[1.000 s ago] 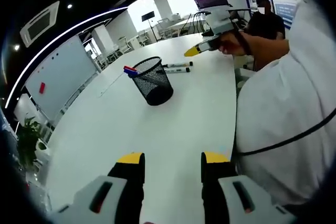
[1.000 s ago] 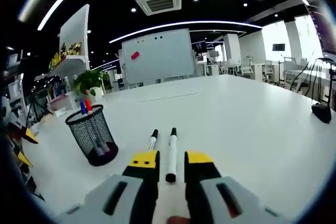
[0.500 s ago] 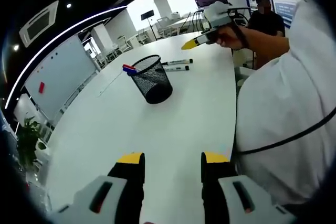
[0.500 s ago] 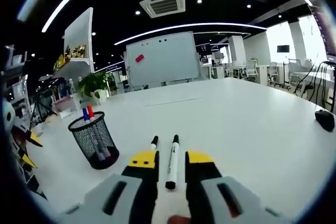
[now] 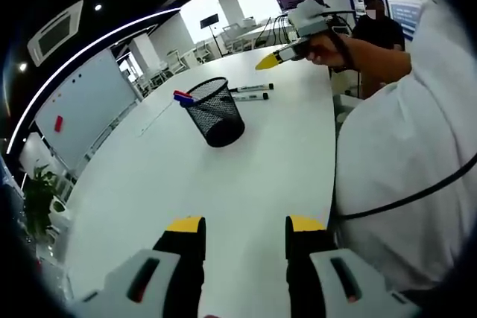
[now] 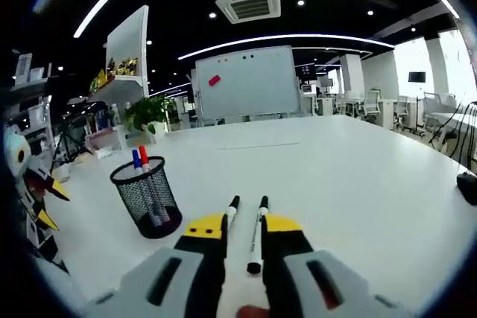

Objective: Pick up the whiteboard markers from the pen holder and place them facing the whiteboard neatly

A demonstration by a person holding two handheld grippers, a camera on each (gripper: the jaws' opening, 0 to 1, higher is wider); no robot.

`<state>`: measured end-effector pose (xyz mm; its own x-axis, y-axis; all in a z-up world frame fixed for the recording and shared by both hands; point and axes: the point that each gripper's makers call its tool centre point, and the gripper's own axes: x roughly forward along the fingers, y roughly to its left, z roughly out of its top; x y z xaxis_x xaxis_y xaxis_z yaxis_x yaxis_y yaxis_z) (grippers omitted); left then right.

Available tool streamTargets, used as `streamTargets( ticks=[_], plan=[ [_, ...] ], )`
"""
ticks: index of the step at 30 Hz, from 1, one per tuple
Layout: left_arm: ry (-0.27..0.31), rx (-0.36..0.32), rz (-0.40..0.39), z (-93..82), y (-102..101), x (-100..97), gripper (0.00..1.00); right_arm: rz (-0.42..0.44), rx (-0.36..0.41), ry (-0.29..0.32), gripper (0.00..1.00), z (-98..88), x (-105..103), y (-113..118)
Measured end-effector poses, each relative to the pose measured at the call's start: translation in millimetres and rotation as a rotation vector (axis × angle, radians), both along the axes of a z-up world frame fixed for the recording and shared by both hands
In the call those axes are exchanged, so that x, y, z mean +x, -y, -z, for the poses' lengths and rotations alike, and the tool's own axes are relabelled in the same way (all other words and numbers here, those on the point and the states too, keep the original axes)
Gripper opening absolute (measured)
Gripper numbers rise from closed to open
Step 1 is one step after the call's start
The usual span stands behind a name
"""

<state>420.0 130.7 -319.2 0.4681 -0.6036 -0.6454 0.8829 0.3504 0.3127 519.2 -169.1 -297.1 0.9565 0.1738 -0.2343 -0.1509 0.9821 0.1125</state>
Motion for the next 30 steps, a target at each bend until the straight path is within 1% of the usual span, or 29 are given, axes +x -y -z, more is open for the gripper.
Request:
streamTargets(
  ticks=[3,5,9,12,14,15,17,21,25,27,30],
  plan=[
    [-0.001,-0.004,0.002,-0.2,1,-0.5,0.45,-0.051,-0.02,0.022,0.18,-12.8,3,-15],
    [-0.002,-0.001,0.003,0.4,1,-0.9,0.45,-0.069,0.003,0.03,0.18,-18.3,4,-21],
    [-0.001,0.002,-0.004,0.9,-1,1.0,0.45,-0.092,0.034,0.025,0.18,-21.6,5,-28],
    [-0.002,0.0,-0.005,0.8,-1,1.3,0.45,-0.11,0.028,0.03,0.17,-26.2,5,-32],
    [-0.004,0.002,0.0,1.5,0,0.4,0.45,-0.149,0.017,0.032,0.16,-30.3,4,-41],
    [-0.004,0.001,0.0,1.7,0,0.4,0.45,-0.154,0.014,0.034,0.16,-31.0,3,-42],
    [-0.005,0.001,-0.001,2.3,0,0.6,0.45,-0.205,-0.012,0.042,0.16,-34.9,3,-53],
    [0.0,-0.004,-0.001,0.0,1,1.0,0.45,-0.257,0.025,0.038,0.16,-37.4,2,-66],
    [0.001,-0.006,-0.006,-1.0,0,2.1,0.45,-0.287,-0.007,0.046,0.16,-41.2,1,-75],
    [0.0,-0.001,-0.008,0.1,-1,2.3,0.45,-0.302,-0.016,0.043,0.16,-41.0,1,-81],
    [0.001,-0.012,-0.005,-2.4,0,2.0,0.45,-0.325,-0.036,0.032,0.15,-40.9,1,-86]
  ],
)
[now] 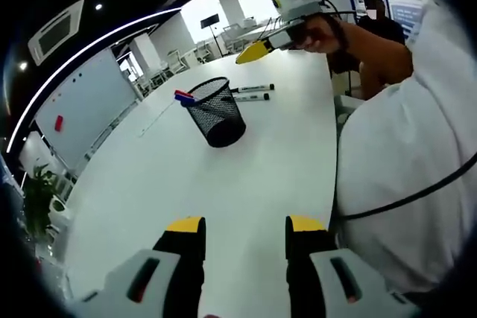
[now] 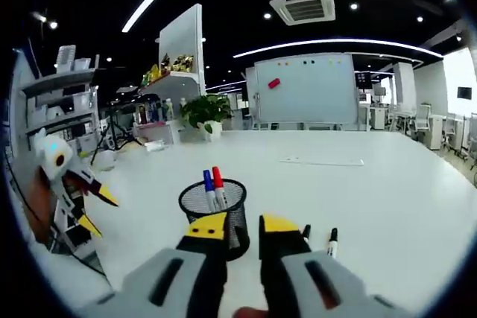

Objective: Pick up the whiteboard markers from the pen holder and place them facing the whiteboard neatly

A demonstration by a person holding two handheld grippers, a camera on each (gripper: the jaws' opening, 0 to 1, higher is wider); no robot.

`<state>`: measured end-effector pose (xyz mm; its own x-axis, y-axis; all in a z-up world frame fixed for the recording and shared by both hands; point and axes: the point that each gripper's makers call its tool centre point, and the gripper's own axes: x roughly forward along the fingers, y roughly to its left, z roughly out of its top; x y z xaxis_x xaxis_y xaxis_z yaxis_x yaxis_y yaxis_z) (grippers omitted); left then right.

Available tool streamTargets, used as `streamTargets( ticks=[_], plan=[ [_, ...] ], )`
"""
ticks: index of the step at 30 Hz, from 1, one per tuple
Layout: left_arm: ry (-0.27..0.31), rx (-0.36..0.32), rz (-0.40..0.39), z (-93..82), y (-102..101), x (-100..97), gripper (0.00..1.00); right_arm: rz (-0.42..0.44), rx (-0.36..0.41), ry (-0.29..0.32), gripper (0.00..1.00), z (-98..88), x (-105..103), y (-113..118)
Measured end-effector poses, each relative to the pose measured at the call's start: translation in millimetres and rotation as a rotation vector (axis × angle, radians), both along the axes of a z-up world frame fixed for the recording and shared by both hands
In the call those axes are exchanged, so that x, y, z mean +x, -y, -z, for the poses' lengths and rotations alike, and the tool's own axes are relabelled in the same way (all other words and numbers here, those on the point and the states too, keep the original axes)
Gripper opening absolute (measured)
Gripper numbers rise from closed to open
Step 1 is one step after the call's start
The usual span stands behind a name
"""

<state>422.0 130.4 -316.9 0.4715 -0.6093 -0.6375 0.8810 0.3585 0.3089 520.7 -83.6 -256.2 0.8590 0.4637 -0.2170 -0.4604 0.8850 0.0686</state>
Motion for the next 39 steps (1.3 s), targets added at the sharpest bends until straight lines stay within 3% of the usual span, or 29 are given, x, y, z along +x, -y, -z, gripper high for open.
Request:
streamTargets(
  ticks=[17,23,39],
  plan=[
    [0.003,-0.004,0.019,-0.8,9,-1.1,0.45,-0.153,-0.15,0.037,0.15,-16.2,10,-32],
    [-0.005,-0.002,0.017,1.4,10,0.8,0.45,-0.208,-0.097,0.005,0.15,-22.1,14,-47],
    [-0.001,-0.007,0.018,-0.5,8,0.8,0.45,-0.26,-0.201,0.002,0.15,-7.9,29,-70]
  ],
)
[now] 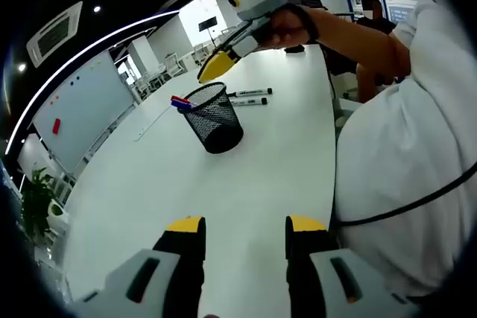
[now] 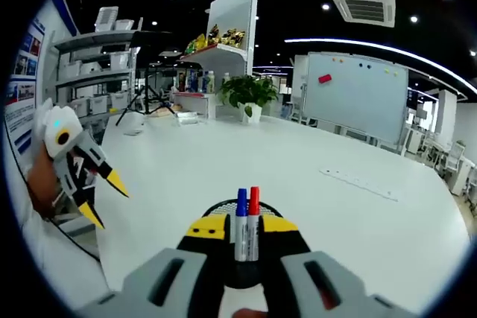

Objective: Pick up the whiteboard markers from the pen holder and place them facing the whiteboard neatly

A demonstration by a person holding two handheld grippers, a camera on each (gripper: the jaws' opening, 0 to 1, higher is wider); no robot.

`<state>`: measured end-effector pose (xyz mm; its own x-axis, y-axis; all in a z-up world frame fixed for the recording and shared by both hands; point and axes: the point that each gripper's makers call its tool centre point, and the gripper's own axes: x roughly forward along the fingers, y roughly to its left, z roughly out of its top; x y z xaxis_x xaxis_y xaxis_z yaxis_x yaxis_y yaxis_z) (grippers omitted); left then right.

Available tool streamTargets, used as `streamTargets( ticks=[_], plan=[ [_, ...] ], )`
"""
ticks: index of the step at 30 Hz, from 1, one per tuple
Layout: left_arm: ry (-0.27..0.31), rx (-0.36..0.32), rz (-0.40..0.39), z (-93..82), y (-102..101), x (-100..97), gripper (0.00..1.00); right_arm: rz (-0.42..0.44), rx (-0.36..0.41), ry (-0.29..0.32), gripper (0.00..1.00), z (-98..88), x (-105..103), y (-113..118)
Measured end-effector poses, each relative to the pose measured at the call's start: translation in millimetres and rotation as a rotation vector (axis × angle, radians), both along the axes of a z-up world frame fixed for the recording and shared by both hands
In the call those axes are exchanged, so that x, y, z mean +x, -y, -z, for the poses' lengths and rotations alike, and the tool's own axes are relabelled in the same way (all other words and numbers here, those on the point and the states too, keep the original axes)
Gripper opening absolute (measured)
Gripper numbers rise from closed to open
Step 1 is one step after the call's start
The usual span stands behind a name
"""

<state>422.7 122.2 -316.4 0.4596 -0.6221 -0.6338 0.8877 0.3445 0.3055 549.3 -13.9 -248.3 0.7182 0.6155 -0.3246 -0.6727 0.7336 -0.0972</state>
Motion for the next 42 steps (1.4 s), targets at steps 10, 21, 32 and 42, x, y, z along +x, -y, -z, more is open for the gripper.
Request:
streamTargets(
  ticks=[10,21,32,42],
  plan=[
    [0.0,0.0,0.001,-0.1,-1,0.3,0.45,-0.028,-0.015,-0.021,0.15,9.4,1,-12],
    [0.008,-0.009,-0.007,-2.4,-1,1.8,0.45,-0.048,-0.063,-0.01,0.15,17.8,11,-17],
    [0.004,-0.005,-0.009,-0.3,-2,1.9,0.45,-0.05,-0.105,-0.002,0.13,23.3,16,-22],
    [0.006,-0.007,-0.005,-1.1,-1,1.7,0.45,-0.053,-0.135,-0.034,0.11,27.4,18,-24]
  ],
)
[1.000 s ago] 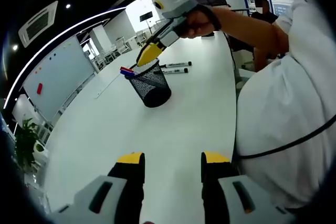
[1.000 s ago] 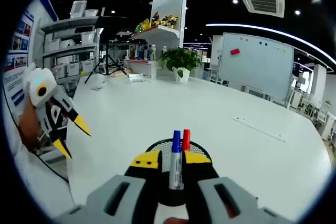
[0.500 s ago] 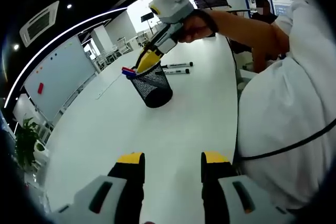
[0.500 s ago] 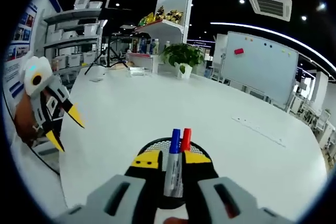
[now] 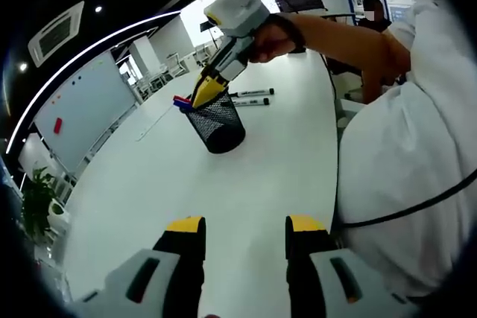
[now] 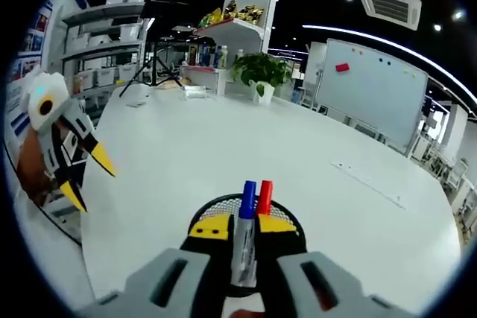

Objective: Pick up the whiteboard markers from the pen holder and place them facing the whiteboard neatly

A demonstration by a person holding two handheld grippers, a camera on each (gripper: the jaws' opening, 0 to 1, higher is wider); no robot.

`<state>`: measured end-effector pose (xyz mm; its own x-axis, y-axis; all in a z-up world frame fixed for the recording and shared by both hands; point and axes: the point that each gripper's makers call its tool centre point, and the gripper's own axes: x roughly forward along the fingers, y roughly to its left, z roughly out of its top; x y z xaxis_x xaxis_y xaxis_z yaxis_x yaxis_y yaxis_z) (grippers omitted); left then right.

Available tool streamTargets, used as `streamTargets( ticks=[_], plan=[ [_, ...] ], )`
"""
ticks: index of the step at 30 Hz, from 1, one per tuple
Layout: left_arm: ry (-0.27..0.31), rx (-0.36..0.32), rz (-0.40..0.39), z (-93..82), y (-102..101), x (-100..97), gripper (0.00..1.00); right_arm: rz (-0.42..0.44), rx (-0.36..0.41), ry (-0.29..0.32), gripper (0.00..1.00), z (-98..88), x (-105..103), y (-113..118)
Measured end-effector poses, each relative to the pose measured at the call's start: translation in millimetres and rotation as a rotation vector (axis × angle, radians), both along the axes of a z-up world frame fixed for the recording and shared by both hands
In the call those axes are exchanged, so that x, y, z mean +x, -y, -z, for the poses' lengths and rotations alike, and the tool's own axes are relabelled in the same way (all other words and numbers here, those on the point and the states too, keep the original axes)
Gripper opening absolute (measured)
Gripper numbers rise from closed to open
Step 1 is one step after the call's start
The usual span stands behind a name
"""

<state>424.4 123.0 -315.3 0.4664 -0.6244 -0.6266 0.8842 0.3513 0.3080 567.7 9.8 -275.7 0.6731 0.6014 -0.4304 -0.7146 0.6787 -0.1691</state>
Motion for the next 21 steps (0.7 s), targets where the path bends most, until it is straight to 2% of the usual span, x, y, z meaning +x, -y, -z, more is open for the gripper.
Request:
streamTargets(
  ticks=[21],
  plan=[
    [0.001,0.004,0.006,1.3,0.4,-0.1,0.45,-0.032,-0.037,-0.016,0.09,4.8,4.8,-7.6]
  ],
)
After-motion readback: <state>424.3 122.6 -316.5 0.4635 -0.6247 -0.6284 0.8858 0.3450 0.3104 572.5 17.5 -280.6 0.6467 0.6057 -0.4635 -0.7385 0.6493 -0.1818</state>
